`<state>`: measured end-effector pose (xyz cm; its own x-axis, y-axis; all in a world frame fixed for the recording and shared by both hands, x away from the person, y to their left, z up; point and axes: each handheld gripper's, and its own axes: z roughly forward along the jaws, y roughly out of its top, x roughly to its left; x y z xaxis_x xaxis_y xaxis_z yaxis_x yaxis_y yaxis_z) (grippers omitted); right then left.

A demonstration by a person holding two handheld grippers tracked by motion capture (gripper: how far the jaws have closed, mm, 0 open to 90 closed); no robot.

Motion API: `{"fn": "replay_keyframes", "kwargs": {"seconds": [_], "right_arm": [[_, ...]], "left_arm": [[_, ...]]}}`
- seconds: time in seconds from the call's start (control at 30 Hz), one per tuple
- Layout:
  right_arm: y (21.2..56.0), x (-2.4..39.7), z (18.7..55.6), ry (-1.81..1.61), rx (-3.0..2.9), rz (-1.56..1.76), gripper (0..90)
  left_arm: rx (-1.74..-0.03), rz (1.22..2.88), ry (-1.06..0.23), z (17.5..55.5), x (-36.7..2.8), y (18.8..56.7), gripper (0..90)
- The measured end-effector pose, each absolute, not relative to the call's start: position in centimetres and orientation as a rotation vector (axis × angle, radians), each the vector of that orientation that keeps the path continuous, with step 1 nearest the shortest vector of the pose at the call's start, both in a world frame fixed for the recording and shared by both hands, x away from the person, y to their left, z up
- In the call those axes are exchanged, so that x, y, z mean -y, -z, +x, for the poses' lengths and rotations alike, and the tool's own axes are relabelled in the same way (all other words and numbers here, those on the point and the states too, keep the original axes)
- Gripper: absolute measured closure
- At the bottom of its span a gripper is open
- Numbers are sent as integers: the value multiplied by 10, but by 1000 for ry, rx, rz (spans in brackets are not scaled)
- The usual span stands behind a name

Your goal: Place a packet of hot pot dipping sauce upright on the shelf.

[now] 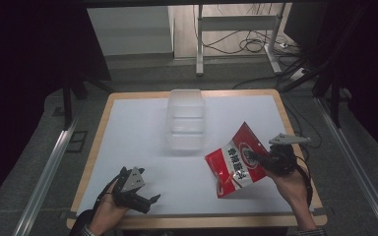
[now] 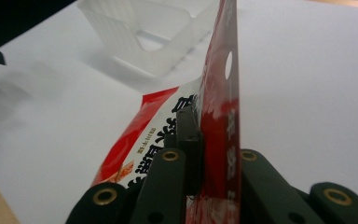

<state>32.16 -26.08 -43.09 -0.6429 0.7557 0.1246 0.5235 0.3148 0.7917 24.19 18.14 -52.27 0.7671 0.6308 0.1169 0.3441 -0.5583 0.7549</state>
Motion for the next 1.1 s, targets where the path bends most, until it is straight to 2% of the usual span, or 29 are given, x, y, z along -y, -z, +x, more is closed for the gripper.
{"fn": "replay_keyframes", "kwargs": {"seconds": [0.7,1.1], "right_arm": [[368,234,327,-1245,-2339,973,871],[348,240,343,-1272,-2286,960,872]], "left_arm": [[-719,2191,-499,241,-182,520,0],[-718,2193,-500,241,-182,520,0]]}}
